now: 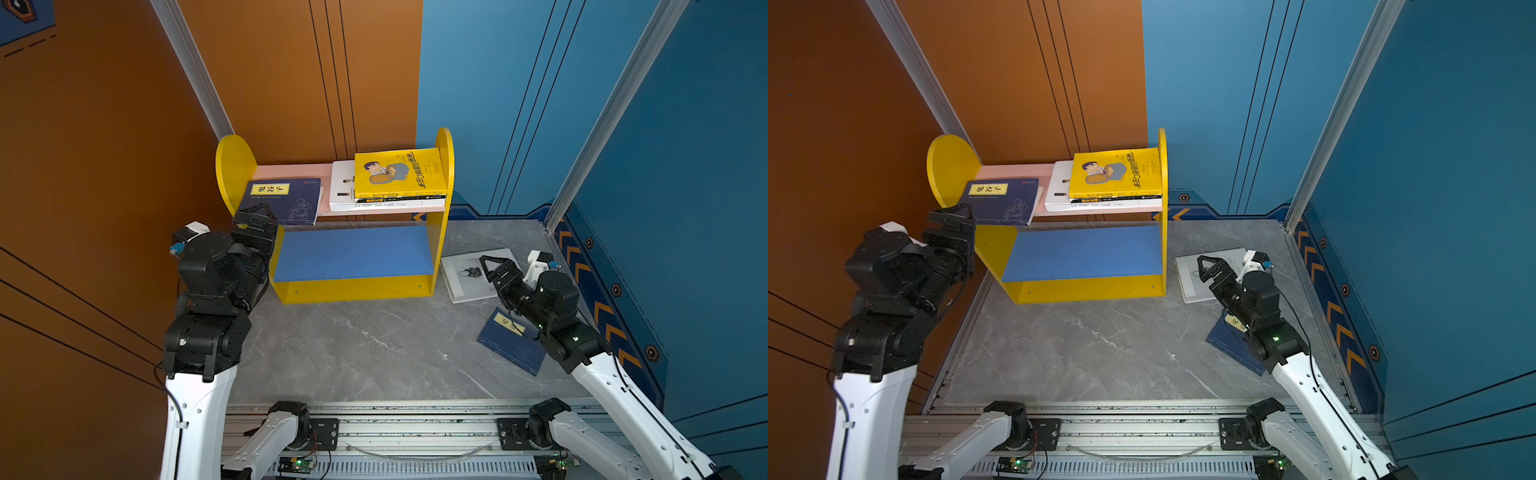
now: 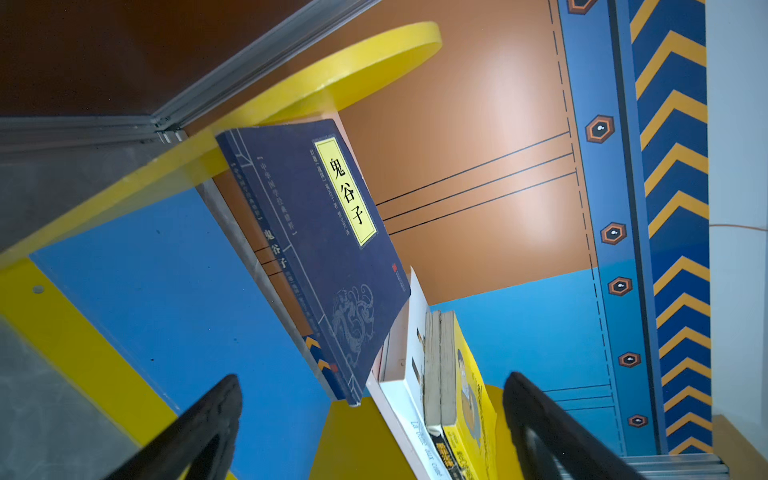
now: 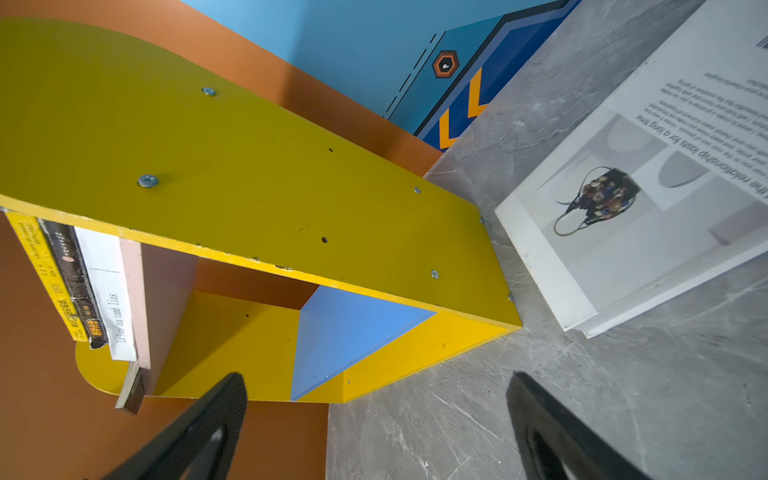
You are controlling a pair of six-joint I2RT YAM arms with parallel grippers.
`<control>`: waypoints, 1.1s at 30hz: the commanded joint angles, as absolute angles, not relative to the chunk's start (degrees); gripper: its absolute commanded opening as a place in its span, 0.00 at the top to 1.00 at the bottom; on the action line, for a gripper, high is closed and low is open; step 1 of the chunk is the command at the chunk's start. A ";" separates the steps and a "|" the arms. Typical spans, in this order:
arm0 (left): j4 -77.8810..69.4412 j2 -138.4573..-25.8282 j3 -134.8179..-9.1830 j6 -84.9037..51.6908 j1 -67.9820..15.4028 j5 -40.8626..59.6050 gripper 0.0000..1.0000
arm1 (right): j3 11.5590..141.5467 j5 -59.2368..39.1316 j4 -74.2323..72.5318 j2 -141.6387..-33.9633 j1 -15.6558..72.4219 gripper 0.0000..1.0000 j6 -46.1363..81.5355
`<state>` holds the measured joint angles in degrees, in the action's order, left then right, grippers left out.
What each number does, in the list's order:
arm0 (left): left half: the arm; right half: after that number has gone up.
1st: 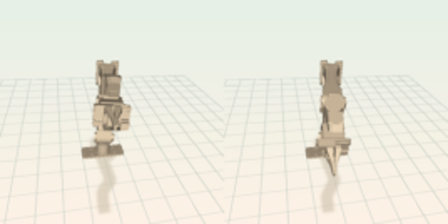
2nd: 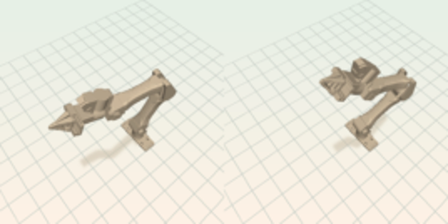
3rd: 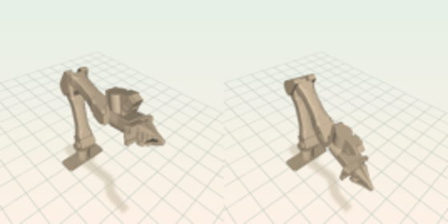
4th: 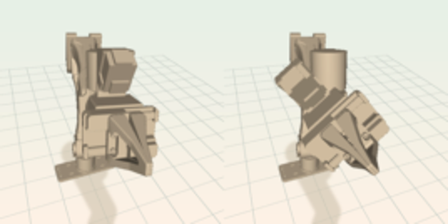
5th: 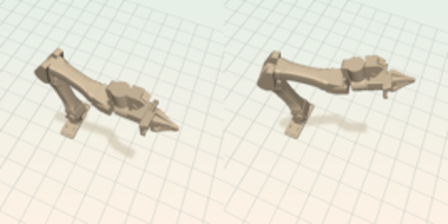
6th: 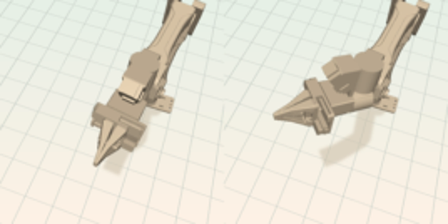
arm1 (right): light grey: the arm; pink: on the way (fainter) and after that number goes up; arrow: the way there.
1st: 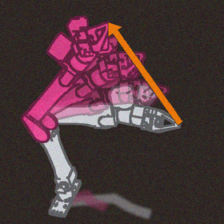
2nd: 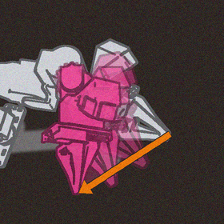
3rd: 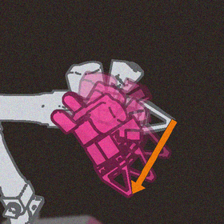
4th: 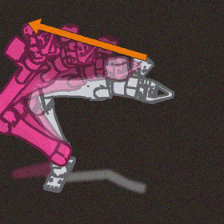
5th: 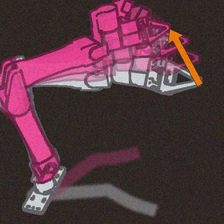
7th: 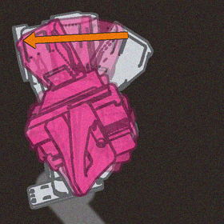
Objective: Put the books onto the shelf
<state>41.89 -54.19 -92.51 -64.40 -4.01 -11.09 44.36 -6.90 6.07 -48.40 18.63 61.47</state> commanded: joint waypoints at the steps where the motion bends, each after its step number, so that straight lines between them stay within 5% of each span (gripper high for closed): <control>1: 52.37 -55.50 -97.44 -49.79 -3.01 -6.95 0.02 | 43.16 -5.52 7.44 -47.22 17.18 0.00 60.56; 10: 69.70 -68.34 -109.83 -24.95 1.99 6.34 0.12 | 42.87 -8.39 6.58 -48.25 13.98 0.00 60.82; 33: 72.21 -78.80 -116.35 -24.53 7.48 3.03 0.24 | 40.35 -3.97 13.58 -39.34 7.60 0.00 61.43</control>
